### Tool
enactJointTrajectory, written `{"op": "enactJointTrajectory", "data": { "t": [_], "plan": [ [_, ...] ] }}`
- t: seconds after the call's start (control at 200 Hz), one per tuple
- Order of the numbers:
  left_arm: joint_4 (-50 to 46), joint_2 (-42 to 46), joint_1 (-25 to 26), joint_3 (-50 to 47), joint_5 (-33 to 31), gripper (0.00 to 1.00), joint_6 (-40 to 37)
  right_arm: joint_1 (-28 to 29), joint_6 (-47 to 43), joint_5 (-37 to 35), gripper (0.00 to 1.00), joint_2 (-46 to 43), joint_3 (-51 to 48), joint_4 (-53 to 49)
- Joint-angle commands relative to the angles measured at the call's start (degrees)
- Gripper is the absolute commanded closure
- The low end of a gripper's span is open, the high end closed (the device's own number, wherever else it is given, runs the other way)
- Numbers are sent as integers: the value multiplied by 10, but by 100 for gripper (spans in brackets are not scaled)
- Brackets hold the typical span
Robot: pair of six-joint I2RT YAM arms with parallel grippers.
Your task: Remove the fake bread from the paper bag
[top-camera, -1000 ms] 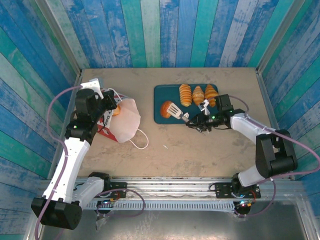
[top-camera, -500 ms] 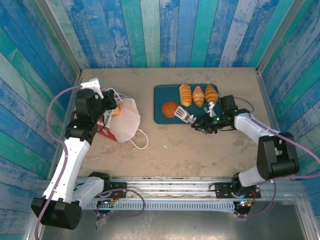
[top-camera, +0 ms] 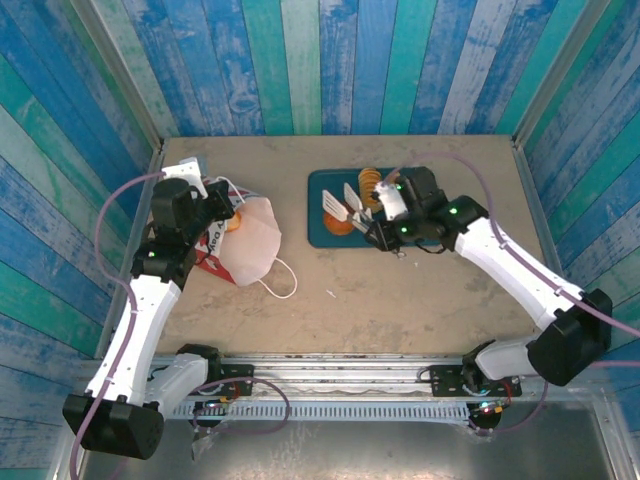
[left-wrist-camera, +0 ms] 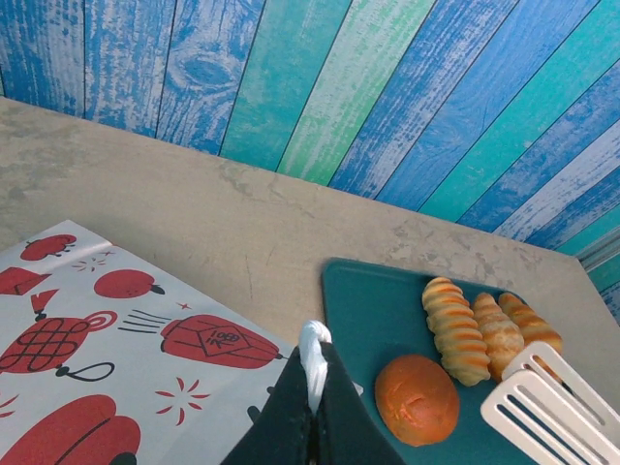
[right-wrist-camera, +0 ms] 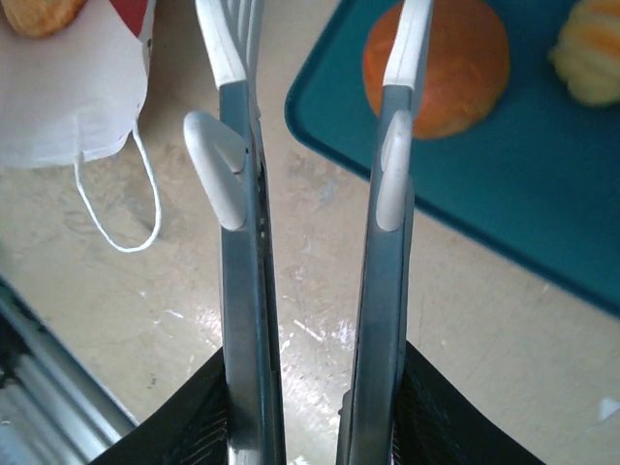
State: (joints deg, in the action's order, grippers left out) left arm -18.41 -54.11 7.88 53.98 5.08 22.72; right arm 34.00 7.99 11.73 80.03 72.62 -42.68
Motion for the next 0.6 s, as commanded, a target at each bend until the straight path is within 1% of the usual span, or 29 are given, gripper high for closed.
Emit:
{"op": "enactJointTrajectory", "data": {
  "t": [0.0,0.09,0.23,0.381,0.506,0.596],
  "plan": [
    [7,14,0,2,0,100,-5,24,-38,-136,59,57,67,-76],
    [10,20,0,-3,2,100,-4,37,-45,-158,57,98,104,-101],
    [11,10,0,-2,12,99,-11,47,-46,-138,57,149,149,-124],
    [-4,-4,0,18,13,100,-21,49,-37,-148,57,198,196,-161],
    [3,4,0,9,7,99,-15,48,-32,-137,55,222,218,-169],
    [7,9,0,3,6,99,-13,47,-25,-143,54,238,231,-174]
  ]
}}
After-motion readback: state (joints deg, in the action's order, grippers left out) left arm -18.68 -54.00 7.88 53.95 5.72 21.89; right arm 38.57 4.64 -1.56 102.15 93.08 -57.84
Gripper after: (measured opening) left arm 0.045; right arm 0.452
